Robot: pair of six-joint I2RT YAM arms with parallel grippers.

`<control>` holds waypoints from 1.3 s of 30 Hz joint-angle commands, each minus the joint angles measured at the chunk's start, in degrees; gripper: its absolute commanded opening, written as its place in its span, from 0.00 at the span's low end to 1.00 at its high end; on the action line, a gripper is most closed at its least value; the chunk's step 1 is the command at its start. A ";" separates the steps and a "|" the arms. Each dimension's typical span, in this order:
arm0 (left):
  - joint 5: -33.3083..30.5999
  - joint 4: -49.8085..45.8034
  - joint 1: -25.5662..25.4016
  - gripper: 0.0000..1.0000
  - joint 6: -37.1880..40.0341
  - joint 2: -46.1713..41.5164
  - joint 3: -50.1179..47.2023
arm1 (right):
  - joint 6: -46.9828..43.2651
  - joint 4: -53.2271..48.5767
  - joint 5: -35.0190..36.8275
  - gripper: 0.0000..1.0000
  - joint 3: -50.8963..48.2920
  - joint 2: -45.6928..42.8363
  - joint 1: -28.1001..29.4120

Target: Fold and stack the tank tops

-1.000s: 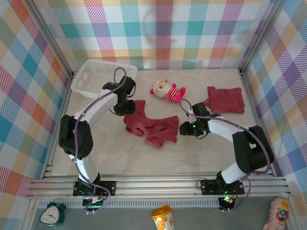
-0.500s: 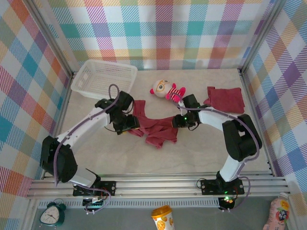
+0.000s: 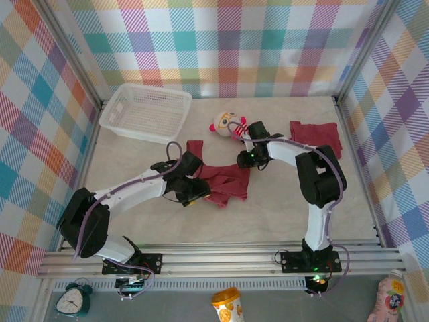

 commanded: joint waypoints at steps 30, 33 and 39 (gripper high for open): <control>-1.51 4.98 0.41 0.36 8.22 14.55 5.60 | -0.80 -2.68 -2.56 0.16 -0.54 3.00 0.47; -1.28 4.98 0.39 0.25 8.43 15.03 5.80 | -0.82 -2.56 -2.82 0.14 -0.67 3.03 0.46; -1.64 3.21 0.41 0.03 9.57 14.83 7.32 | -0.19 -1.72 -3.48 0.10 -0.85 2.36 0.30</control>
